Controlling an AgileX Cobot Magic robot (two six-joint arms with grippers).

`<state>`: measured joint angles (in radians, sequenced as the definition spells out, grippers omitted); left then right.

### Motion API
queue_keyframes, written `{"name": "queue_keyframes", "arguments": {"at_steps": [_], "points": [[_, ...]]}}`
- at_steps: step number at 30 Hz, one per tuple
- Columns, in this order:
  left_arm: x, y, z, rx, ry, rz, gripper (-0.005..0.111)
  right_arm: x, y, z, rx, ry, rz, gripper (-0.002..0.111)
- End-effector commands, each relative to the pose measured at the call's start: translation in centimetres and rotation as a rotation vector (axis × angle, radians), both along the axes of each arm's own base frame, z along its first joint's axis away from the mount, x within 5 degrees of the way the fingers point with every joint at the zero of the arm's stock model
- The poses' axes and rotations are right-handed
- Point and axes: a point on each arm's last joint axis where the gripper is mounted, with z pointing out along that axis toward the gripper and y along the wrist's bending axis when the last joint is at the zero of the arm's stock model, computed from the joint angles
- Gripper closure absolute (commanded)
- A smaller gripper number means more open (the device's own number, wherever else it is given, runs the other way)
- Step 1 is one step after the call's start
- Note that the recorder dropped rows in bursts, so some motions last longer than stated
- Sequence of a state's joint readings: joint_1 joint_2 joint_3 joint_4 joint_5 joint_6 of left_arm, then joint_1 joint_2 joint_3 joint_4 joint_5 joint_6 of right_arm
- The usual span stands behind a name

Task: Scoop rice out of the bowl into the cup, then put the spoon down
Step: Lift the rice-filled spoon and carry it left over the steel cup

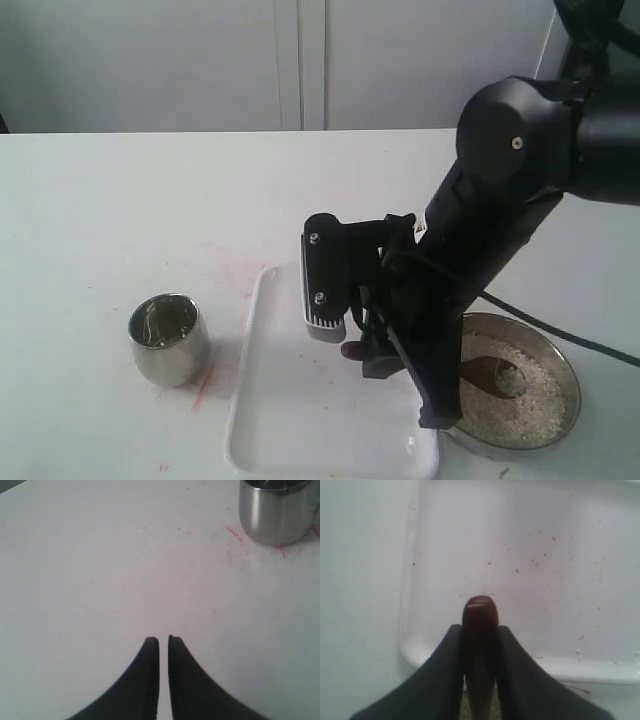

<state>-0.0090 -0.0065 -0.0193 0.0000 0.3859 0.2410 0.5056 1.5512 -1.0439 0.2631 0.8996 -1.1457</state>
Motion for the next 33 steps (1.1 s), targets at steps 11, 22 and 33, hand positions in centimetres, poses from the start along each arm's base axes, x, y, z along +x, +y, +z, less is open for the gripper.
{"name": "queue_keyframes", "arguments": {"at_steps": [11, 22, 33], "points": [[-0.1, 0.0, -0.8, -0.010, 0.064, -0.003, 0.092, 0.2, 0.0, 1.2, 0.006, 0.027, -0.023, 0.103], [-0.1, 0.0, -0.8, -0.010, 0.064, -0.003, 0.092, 1.0, 0.6, 4.1, 0.042, 0.013, -0.069, 0.103], [-0.1, 0.0, -0.8, -0.010, 0.064, -0.003, 0.092, 1.6, 4.0, 5.0, -0.008, -0.029, 0.003, 0.103]]}}
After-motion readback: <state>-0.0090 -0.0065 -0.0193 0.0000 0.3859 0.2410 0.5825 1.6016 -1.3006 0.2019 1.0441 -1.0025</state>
